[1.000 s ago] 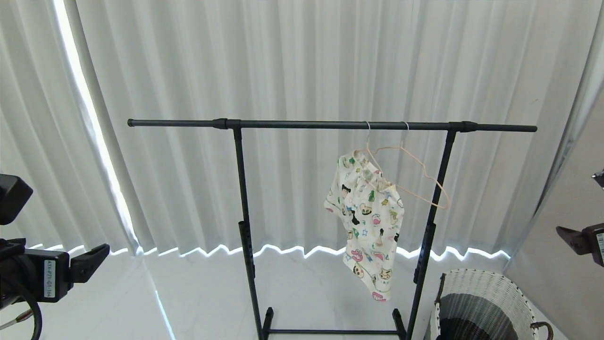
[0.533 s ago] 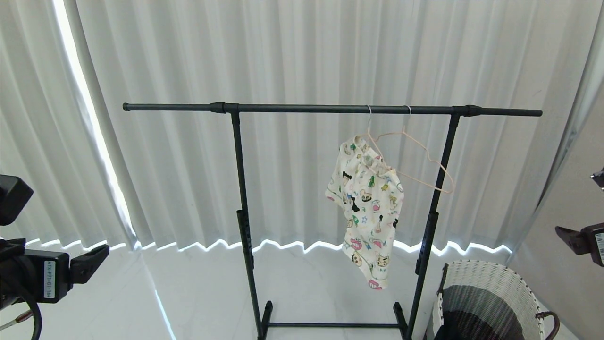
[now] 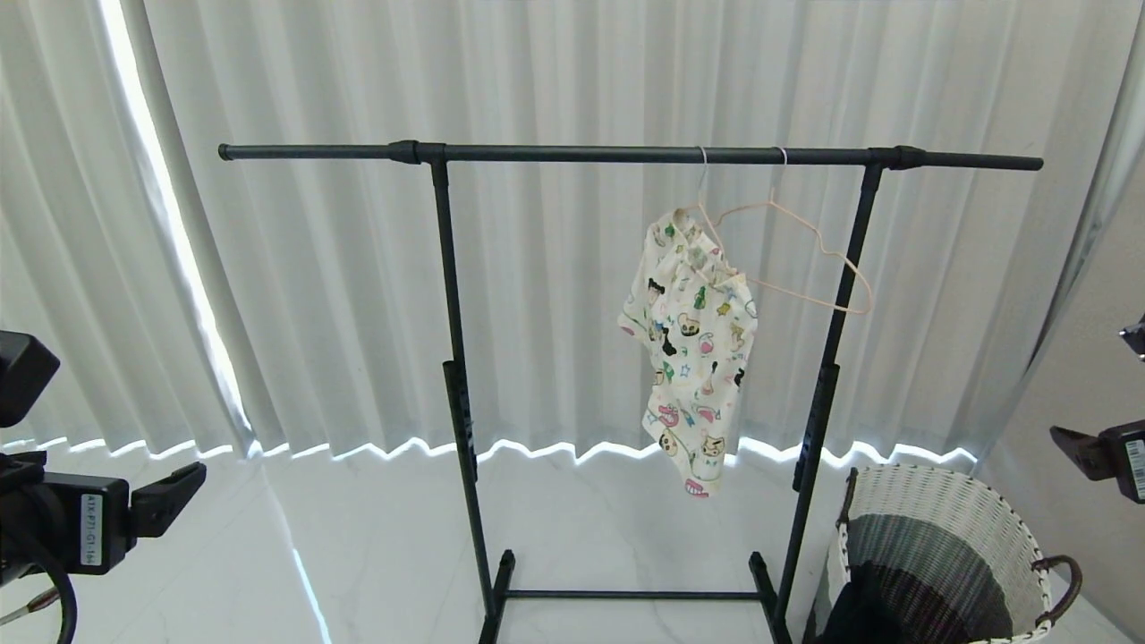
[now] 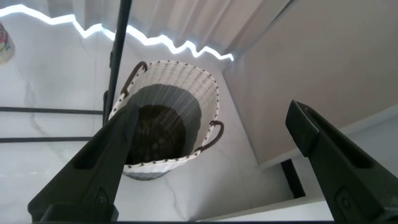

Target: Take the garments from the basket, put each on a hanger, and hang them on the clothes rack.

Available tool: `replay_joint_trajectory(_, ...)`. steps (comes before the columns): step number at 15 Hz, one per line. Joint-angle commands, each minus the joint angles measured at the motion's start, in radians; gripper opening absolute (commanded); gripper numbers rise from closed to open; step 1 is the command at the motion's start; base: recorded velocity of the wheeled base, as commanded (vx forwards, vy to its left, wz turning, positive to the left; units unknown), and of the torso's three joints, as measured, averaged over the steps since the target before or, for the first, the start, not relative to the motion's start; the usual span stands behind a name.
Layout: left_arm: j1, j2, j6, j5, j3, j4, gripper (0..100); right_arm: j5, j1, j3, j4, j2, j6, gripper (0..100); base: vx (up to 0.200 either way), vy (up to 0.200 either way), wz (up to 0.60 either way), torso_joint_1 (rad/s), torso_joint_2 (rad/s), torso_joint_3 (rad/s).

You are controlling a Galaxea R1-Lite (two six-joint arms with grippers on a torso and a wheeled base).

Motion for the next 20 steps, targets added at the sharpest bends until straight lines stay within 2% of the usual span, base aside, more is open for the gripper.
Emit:
replay_joint_trajectory(1,0.0,-0.001,0.0,0.001,-0.004,0.0,100,0.001,0.001,0.007,-0.004,0.001,-0.002,100,0.0,0.0,0.0,-0.188,0.47,0.286)
replay_joint_trajectory(5,0.0,-0.021,0.06,0.001,0.002,0.0,100,0.001,0.002,0.009,-0.005,0.003,-0.002,100,0.0,0.0,0.0,-0.173,0.47,0.298)
replay_joint_trajectory(9,0.0,-0.041,0.077,0.001,0.016,0.0,100,0.001,0.001,0.044,-0.039,0.003,-0.013,100,0.0,0.0,0.0,-0.127,0.41,0.278)
replay_joint_trajectory(12,-0.001,-0.074,0.1,0.001,0.039,0.0,100,0.002,0.002,0.093,-0.117,0.003,-0.054,100,0.0,0.0,0.0,-0.038,0.11,0.074)
replay_joint_trajectory(15,-0.003,-0.091,0.111,-0.001,0.048,0.0,100,0.004,0.001,0.098,-0.128,0.003,-0.059,100,0.0,0.0,0.0,0.0,0.0,0.0)
replay_joint_trajectory(20,-0.047,-0.116,0.114,-0.006,0.057,0.0,100,0.002,-0.004,0.104,-0.13,-0.014,-0.059,100,0.2,-0.2,0.0,-0.003,0.0,0.007)
